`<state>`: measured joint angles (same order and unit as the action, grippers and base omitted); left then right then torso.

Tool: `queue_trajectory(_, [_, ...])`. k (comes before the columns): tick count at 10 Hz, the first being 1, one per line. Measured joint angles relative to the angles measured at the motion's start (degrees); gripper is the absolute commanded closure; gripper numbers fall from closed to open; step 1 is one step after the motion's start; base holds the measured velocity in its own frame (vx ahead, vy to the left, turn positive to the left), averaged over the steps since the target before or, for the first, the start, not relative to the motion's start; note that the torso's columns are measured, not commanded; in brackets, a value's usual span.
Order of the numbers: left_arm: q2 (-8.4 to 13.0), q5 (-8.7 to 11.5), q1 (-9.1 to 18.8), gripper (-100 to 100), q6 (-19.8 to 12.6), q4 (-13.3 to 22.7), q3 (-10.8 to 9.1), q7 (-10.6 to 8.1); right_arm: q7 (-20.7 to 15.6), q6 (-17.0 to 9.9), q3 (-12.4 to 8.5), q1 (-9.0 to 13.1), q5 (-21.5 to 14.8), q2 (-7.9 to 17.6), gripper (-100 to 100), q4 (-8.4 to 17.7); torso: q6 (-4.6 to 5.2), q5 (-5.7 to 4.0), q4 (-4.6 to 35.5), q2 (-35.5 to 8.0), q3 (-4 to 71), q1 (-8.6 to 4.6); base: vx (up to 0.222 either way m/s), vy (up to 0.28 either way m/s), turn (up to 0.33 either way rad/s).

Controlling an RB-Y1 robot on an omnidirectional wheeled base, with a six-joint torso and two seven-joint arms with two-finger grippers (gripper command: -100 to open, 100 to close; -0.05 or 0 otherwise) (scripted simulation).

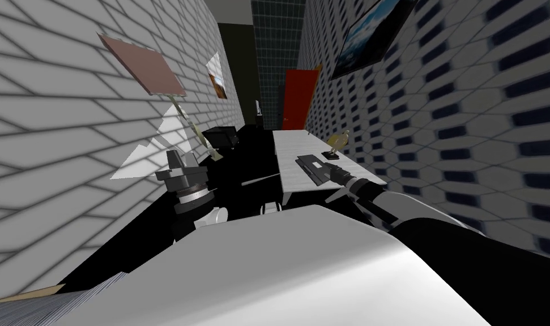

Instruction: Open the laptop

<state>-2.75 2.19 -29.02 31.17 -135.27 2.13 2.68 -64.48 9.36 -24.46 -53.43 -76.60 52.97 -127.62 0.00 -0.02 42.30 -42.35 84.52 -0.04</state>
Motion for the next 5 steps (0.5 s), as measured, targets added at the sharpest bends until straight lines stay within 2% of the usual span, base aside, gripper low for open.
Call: queue_trajectory(5, [0.0,0.0,0.0,0,0.0,0.0,0.0,0.0,-0.02,0.02,0.0,0.0,0.0,-0.01,0,0.0,0.0,0.02,-0.02,0.07,0.05,0.05,0.0,0.0,0.0])
